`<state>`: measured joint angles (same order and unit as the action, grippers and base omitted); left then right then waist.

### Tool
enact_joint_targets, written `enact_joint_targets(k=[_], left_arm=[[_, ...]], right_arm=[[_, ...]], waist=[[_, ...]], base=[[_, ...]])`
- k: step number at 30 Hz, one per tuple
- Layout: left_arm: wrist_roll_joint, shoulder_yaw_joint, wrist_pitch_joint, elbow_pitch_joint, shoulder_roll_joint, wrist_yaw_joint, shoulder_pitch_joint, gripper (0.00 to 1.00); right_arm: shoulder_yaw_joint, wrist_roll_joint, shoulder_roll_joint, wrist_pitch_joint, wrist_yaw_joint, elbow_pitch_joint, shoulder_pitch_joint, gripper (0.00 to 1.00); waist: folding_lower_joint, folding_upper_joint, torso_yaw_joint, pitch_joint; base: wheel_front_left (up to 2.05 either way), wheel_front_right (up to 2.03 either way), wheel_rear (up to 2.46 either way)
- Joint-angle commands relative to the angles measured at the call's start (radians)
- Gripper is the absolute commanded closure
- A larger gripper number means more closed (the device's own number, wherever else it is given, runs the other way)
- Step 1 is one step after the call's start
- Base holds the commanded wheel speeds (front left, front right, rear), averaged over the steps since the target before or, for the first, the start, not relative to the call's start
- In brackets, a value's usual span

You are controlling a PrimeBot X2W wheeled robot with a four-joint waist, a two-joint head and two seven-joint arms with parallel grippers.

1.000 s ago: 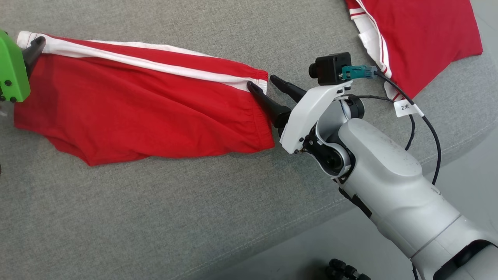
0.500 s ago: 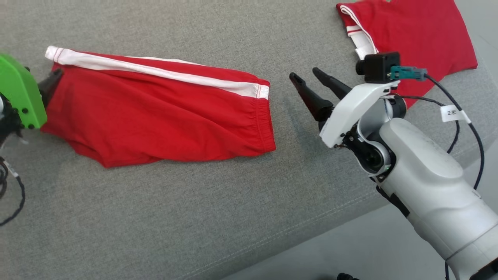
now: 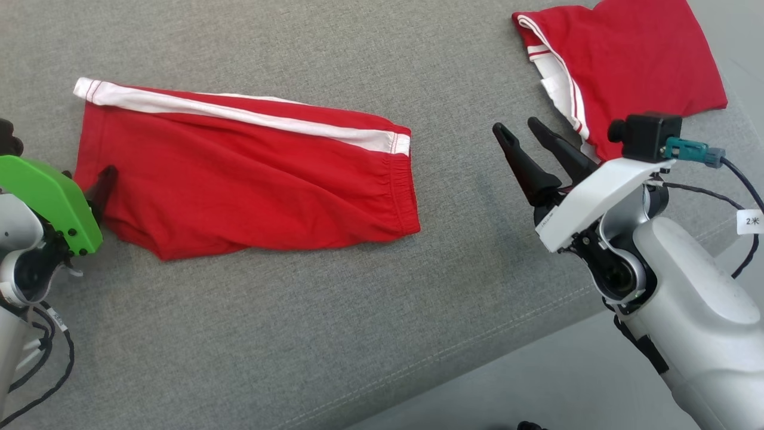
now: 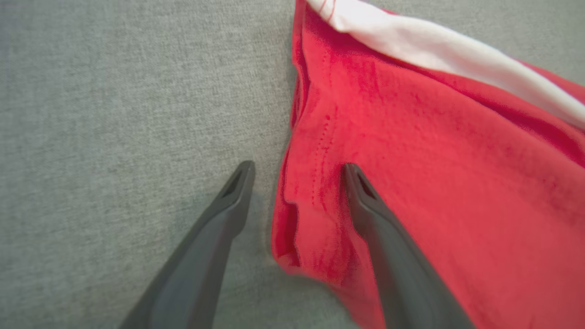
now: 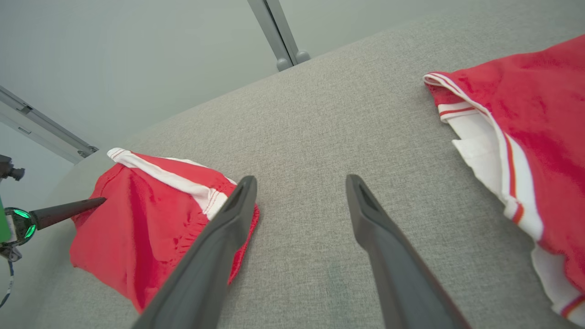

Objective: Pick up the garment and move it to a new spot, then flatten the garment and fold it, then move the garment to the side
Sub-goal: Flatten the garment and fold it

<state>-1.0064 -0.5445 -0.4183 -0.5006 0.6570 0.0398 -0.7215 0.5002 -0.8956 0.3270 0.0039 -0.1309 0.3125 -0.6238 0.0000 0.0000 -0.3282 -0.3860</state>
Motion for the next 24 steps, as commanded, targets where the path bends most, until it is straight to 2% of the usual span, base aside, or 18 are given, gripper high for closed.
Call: enact_joint_targets(k=[1, 6, 7, 8, 9, 14, 19, 24], left_arm=[[0.004, 0.001, 0.015, -0.021, -0.015, 0.008, 0.021, 0.00], [-0.001, -0.033, -0.007, -0.081, -0.055, 0.006, 0.046, 0.02], [-0.004, -0.037, -0.007, -0.089, -0.062, 0.004, 0.051, 0.45], [-0.006, -0.041, -0.006, -0.094, -0.071, 0.000, 0.056, 0.77], [-0.009, -0.045, -0.006, -0.099, -0.078, -0.004, 0.062, 1.00], [-0.007, -0.043, 0.053, -0.107, -0.110, -0.016, 0.083, 1.00], [-0.021, -0.013, 0.158, -0.095, -0.153, 0.013, 0.127, 1.00], [-0.031, 0.004, 0.215, -0.064, -0.174, 0.039, 0.176, 1.00]], right_arm=[[-0.022, 0.019, -0.002, 0.009, 0.001, -0.026, 0.034, 0.00], [-0.079, 0.055, -0.015, 0.048, 0.000, -0.095, 0.096, 0.00], [-0.089, 0.063, -0.018, 0.056, 0.000, -0.110, 0.107, 0.00], [-0.099, 0.072, -0.021, 0.064, 0.000, -0.123, 0.117, 0.00], [-0.110, 0.080, -0.025, 0.071, 0.000, -0.137, 0.126, 0.00], [-0.157, 0.114, -0.049, 0.106, 0.000, -0.190, 0.171, 0.00], [-0.194, 0.140, -0.067, 0.133, 0.000, -0.227, 0.220, 0.00], [-0.222, 0.155, -0.075, 0.152, 0.000, -0.248, 0.255, 0.00]], waist=[[0.0000, 0.0000, -0.003, -0.003], [0.0000, 0.0000, 0.001, 0.008], [0.0000, 0.0000, 0.003, 0.012], [0.0000, 0.0000, 0.006, 0.017], [0.0000, 0.0000, 0.010, 0.021], [0.0000, 0.0000, 0.040, 0.046], [0.0000, 0.0000, 0.082, 0.074], [0.0000, 0.0000, 0.123, 0.094]], base=[[0.00, 0.00, 0.00], [0.00, 0.00, 0.00], [0.00, 0.00, 0.00], [0.00, 0.00, 0.00], [0.00, 0.00, 0.00], [0.00, 0.00, 0.00], [0.00, 0.00, 0.00], [0.00, 0.00, 0.00]])
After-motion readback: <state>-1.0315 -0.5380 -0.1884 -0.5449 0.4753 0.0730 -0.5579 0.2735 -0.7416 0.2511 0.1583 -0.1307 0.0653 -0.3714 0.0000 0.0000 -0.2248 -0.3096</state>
